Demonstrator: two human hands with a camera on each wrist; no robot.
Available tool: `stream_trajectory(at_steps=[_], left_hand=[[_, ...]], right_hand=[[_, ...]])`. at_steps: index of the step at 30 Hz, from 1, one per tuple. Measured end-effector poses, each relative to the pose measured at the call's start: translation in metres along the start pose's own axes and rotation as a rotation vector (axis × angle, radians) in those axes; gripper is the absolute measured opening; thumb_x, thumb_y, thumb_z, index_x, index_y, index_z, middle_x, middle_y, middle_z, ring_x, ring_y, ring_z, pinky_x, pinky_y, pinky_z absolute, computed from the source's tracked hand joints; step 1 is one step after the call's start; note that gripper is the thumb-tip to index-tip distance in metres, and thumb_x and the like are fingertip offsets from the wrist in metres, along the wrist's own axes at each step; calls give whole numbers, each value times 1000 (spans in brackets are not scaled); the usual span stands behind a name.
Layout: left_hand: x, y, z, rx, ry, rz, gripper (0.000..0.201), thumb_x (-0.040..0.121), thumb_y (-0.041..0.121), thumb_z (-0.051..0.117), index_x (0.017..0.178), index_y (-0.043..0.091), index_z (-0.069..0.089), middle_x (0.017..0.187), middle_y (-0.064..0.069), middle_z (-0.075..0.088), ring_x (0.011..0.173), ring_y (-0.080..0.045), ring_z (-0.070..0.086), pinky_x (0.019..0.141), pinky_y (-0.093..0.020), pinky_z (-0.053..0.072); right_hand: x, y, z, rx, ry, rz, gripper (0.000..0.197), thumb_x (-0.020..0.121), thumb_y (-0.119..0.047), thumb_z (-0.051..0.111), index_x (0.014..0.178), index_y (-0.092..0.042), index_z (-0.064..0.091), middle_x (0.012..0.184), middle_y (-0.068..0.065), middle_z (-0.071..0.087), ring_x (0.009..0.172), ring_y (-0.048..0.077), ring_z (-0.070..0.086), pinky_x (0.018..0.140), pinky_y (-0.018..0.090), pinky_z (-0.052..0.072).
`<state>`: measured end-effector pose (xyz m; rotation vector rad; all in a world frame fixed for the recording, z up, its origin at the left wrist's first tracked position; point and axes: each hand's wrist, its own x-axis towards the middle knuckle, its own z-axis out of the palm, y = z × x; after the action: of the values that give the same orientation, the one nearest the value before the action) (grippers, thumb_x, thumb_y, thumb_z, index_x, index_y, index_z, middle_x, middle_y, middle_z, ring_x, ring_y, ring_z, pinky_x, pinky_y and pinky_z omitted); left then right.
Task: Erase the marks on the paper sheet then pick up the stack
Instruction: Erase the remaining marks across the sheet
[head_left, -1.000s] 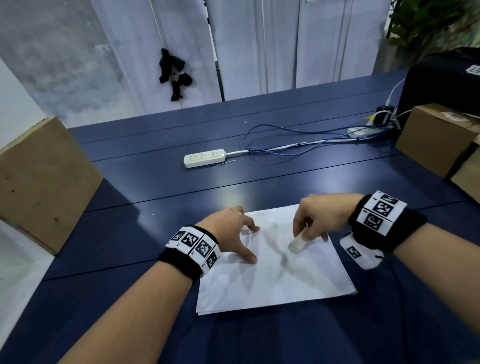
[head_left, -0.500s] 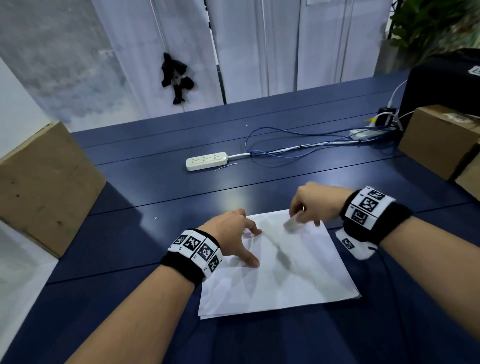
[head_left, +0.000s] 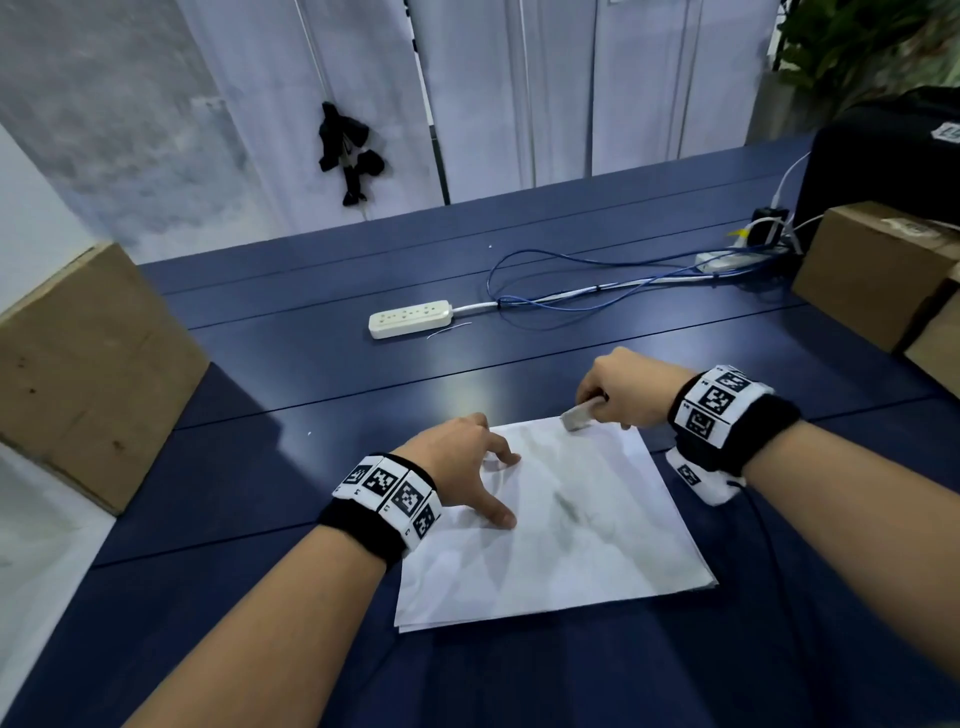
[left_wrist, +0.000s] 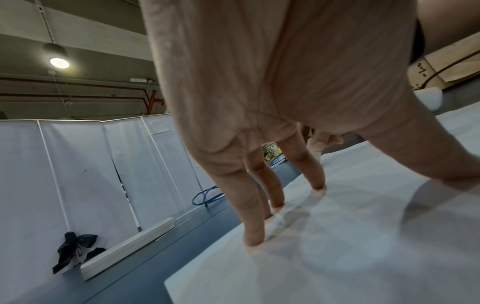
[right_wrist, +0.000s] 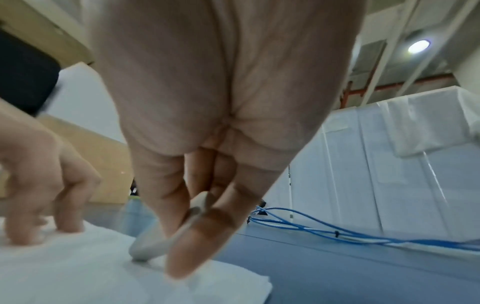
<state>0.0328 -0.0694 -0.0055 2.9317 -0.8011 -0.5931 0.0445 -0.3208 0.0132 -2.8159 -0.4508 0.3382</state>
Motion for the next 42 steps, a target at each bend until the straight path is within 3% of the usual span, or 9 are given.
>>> stream_trajectory(at_steps=[2,5,7,13,19,25,31,37,42], left_hand=[[0,-1,0,-7,3,-1,82,58,65,86,131,39,61,116,8,47,104,-16,56,92,-39,52],[1,-1,0,-6,5,0,82,58,65,86,131,39,61,116,8,47,105,-16,56,92,-38,51],[1,0,0,-7,5,3,81,58,65,86,130,39,61,114,8,46,104,-16,55,91,-37,51],[0,-1,1,-5,5,5,82,59,65,86,132,38,61,115,7,47,104,-16,55,93,-38,51],[1,-1,1,-3,10,3,81,57,65,87,130,39,62,113,8,46,104,-16,56,91,-36,51],[0,0,0,-3,3,0,81,58,65,86,130,39,61,113,9,45,105,-16,55,92,-37,51],[2,0,0,1,-4,-6,82,57,65,87,130,39,61,111,10,44,102,-15,54,92,-38,51],[0,0,0,-10,7,-6,80,57,65,87,128,39,62,114,9,46,102,-15,55,92,-39,51],[1,0,0,-8,7,0,80,58,64,87,129,40,62,113,9,45,103,-14,54,92,-36,51]], right_hand=[[-5,2,-1,19,-22,-22,51,64,-57,47,87,-22,76,70,-1,72,51,12,70,64,30,61],[-25,-4,1,18,-232,-111,19,81,-37,63,86,-23,75,62,-4,68,53,8,69,63,17,54],[-27,-6,3,-10,-294,-134,16,82,-39,67,83,-25,74,64,-1,68,52,7,68,58,12,48],[3,7,2,-31,26,32,21,84,-28,56,90,-20,75,73,2,73,51,14,70,63,30,61],[-31,-3,4,19,-308,-123,19,82,-38,68,92,-25,77,64,-3,69,53,8,69,61,18,51],[1,9,2,-42,42,43,20,88,-28,59,94,-22,77,72,-6,70,51,10,70,56,23,56],[-29,3,4,57,-292,-114,21,78,-38,70,93,-26,78,69,0,73,54,9,70,66,20,56],[2,15,4,-29,55,23,24,85,-22,55,94,-23,77,73,-7,72,49,6,68,66,28,61],[-29,2,1,76,-318,-82,31,70,-47,70,92,-27,77,71,-1,74,55,10,71,71,27,60]])
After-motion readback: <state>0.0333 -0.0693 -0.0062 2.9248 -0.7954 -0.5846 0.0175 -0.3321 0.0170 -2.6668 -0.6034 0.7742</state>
